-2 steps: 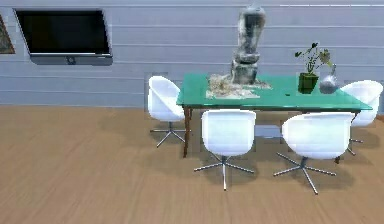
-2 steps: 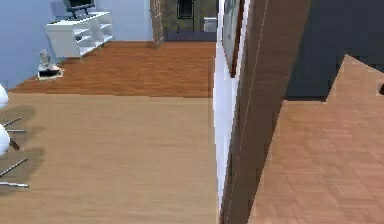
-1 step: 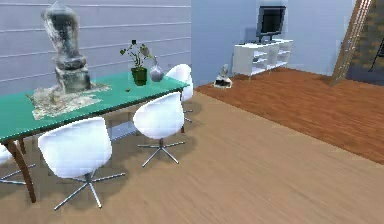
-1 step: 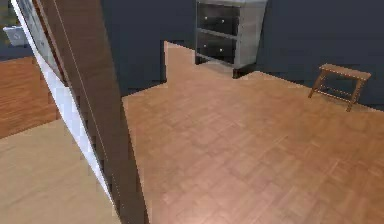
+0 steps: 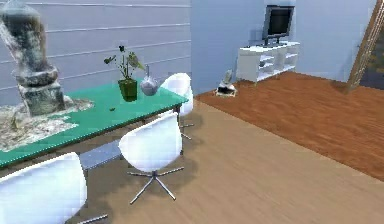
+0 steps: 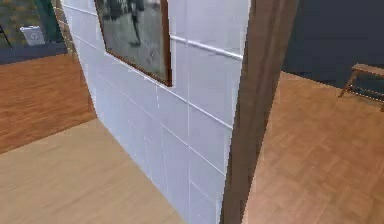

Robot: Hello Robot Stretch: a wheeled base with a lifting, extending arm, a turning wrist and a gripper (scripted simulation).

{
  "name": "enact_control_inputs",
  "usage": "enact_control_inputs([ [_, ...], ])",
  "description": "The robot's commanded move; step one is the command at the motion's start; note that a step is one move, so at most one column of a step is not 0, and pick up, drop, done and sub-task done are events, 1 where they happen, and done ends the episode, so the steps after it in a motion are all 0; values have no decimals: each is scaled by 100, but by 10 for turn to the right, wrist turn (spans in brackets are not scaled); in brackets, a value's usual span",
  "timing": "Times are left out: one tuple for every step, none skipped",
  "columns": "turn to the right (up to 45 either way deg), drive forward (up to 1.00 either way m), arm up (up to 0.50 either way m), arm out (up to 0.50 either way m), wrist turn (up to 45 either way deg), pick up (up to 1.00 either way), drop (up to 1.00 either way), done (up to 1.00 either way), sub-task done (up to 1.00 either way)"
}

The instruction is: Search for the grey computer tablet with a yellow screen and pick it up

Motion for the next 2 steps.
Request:
enact_control_inputs([
  [450, 0, 0, 0, 0, 0, 0, 0, 0],
  [30, 0, 0, 0, 0, 0, 0, 0, 0],
])
